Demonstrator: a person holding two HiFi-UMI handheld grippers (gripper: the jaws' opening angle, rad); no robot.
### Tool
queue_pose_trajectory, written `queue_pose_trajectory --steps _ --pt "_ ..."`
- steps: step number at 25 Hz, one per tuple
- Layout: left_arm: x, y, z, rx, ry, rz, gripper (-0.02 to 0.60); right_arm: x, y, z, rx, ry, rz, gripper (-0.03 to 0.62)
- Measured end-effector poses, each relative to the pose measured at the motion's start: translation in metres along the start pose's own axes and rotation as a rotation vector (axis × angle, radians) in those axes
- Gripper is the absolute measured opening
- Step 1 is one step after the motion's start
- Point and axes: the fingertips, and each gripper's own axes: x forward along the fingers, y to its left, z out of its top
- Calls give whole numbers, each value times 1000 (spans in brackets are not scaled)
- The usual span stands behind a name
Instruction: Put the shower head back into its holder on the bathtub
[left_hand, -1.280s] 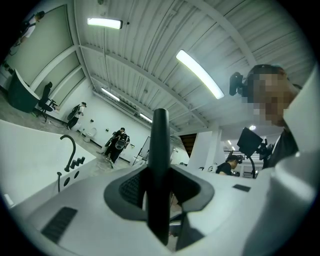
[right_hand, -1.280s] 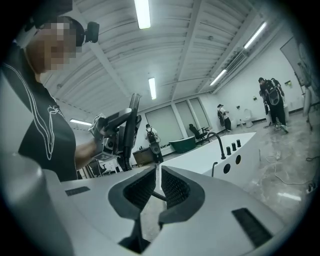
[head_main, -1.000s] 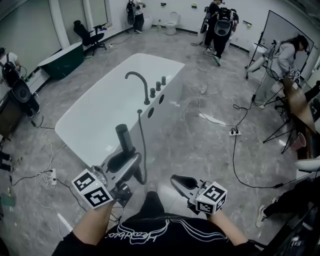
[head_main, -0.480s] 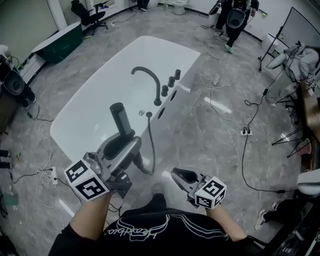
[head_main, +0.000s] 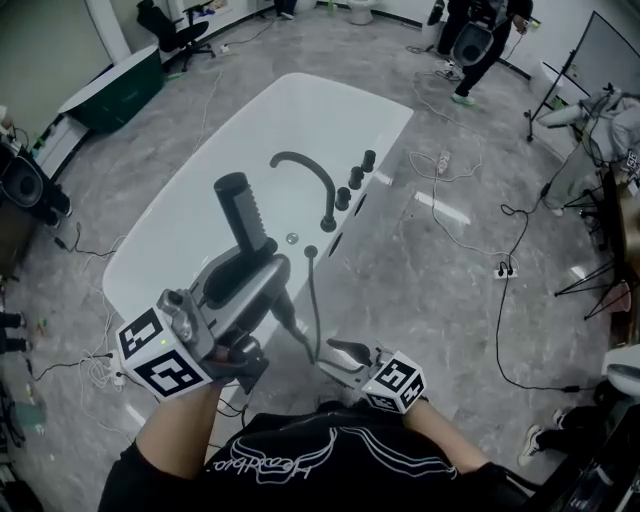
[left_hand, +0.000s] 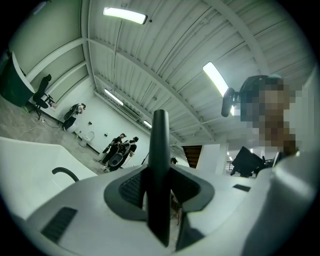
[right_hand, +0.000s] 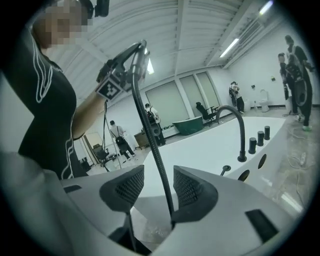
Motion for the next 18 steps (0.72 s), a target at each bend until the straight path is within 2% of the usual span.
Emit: queue_pose_trajectory --steps 3,6,10,11,12,13,18 --pt "3 2 7 -25 -21 -20 135 25 -8 -23 -17 58 13 175" --pt "11 2 38 -64 -50 -34 135 42 -16 -24 -21 115 20 181" --pt "14 2 58 -63 -72 -29 134 52 -26 -39 -6 163 22 181" --pt "13 3 61 -61 -77 -25 134 52 -28 -44 -11 170 21 172" --pt "12 4 63 -58 -82 -20 135 51 -29 -46 -21 172 21 108" --pt "12 6 65 -51 -86 -13 134 50 -30 -46 -30 169 25 74" --pt "7 26 78 -39 -104 48 133 37 -28 -38 32 141 85 66"
